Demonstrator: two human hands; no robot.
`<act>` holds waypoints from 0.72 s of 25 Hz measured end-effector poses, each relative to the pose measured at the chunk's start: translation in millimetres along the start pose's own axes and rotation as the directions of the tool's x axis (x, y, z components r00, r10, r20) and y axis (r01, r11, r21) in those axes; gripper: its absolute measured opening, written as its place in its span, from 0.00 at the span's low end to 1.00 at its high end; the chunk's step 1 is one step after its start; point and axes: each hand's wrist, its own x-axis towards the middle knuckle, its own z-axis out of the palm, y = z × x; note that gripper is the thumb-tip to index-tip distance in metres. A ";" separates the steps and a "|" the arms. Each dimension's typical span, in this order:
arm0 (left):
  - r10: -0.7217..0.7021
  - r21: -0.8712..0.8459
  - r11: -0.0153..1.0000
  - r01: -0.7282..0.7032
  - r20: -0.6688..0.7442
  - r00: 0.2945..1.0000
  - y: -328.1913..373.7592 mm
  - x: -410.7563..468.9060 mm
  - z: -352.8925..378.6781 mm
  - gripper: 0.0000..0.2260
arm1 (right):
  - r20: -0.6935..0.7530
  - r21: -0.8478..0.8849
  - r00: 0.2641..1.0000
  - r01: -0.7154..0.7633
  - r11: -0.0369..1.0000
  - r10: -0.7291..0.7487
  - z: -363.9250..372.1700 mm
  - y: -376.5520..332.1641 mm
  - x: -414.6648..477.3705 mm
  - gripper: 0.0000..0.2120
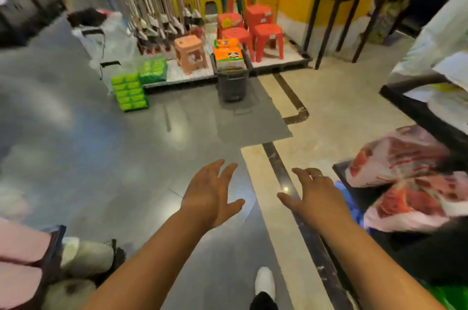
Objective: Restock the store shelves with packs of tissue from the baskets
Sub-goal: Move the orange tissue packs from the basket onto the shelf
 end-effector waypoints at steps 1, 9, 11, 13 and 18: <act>-0.041 0.001 0.999 0.041 -0.013 0.999 -13.9 27.7 -6.1 0.37 | 0.009 -0.006 0.999 0.037 0.999 -0.037 -2.7 -8.2 39.4 0.35; -0.255 -0.029 0.967 0.255 -0.019 0.967 -124.0 240.4 -51.2 0.37 | 0.094 -0.006 0.968 0.234 0.972 -0.233 -14.1 -88.2 326.2 0.34; -0.278 -0.039 0.960 0.277 -0.021 0.960 -164.0 309.8 -55.5 0.37 | 0.113 -0.029 0.963 0.249 0.968 -0.244 -8.4 -109.4 403.7 0.34; -0.293 -0.055 0.955 0.293 0.006 0.956 -202.3 376.0 -59.7 0.37 | 0.122 -0.048 0.968 0.228 0.972 -0.221 -3.0 -127.2 477.1 0.35; -0.235 -0.004 0.972 0.236 0.065 0.970 -287.9 537.2 -91.3 0.37 | 0.129 -0.032 0.978 0.172 0.985 -0.167 -4.2 -169.0 643.9 0.36</act>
